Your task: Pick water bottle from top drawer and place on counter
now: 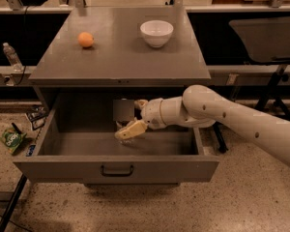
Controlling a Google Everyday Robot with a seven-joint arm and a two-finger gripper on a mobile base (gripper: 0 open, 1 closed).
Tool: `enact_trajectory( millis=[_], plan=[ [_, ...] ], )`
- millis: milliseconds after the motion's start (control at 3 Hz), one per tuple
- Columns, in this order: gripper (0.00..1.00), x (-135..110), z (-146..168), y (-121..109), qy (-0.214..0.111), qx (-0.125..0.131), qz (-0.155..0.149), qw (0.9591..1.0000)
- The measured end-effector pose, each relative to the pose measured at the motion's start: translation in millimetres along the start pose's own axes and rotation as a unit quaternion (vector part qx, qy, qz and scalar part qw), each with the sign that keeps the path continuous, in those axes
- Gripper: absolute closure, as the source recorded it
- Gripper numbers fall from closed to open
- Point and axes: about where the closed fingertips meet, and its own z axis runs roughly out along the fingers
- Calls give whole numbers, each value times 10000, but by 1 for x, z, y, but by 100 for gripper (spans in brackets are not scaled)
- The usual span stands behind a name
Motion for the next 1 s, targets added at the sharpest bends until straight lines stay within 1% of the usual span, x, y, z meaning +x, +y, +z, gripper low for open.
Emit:
enact_trajectory(
  millis=[333,667,1000],
  plan=[
    [41,-4,8,3,-71,-58,-37,10000],
    [72,-15,2,6,-194,-114,-100,9997],
    [95,-31,-20,10,-302,-146,-122,9994]
  ],
)
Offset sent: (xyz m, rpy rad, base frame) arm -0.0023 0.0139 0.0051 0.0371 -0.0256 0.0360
